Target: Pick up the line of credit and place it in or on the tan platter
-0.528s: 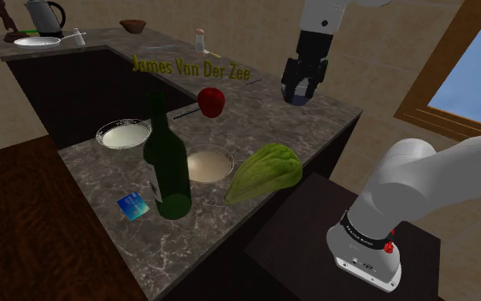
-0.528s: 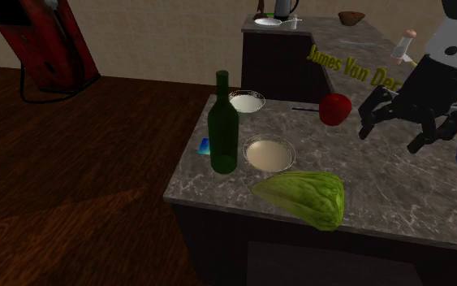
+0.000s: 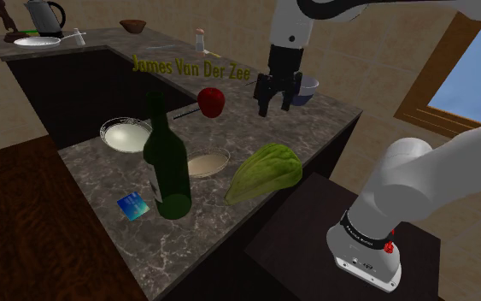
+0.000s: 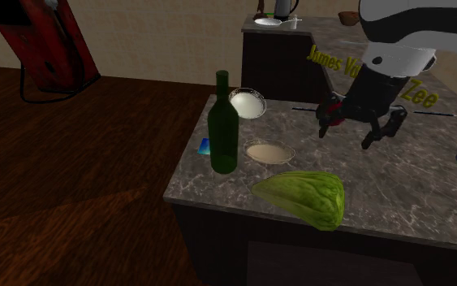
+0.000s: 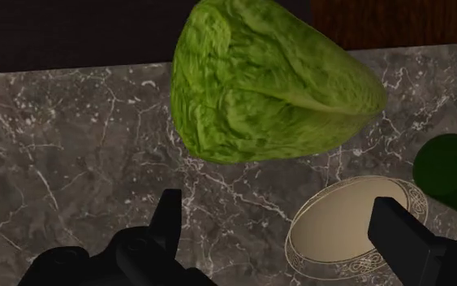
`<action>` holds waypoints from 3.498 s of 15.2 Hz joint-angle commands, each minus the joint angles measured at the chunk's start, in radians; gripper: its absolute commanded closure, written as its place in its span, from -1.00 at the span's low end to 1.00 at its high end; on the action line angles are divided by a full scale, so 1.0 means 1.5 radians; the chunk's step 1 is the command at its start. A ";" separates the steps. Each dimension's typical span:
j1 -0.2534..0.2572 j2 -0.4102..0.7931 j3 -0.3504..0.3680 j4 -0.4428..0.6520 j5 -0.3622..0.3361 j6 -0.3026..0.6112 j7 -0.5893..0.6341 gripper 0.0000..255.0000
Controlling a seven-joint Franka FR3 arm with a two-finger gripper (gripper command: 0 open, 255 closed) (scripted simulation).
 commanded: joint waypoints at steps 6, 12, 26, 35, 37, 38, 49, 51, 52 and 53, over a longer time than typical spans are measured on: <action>0.034 0.119 0.085 0.035 0.034 0.086 0.076 -1.00; 0.056 0.242 0.152 0.094 0.035 0.150 0.145 -1.00; 0.134 0.587 0.247 0.341 -0.084 0.223 0.333 -1.00; 0.191 0.727 0.244 0.446 -0.143 0.241 0.391 -1.00; 0.192 0.733 0.243 0.436 -0.146 0.257 0.393 -1.00; 0.193 0.737 0.242 0.432 -0.147 0.264 0.394 -1.00; 0.194 0.738 0.242 0.429 -0.148 0.269 0.394 1.00; 0.193 0.738 0.242 0.429 -0.148 0.269 0.393 1.00; 0.194 0.739 0.242 0.429 -0.148 0.269 0.394 1.00; 0.194 0.739 0.242 0.429 -0.148 0.269 0.394 1.00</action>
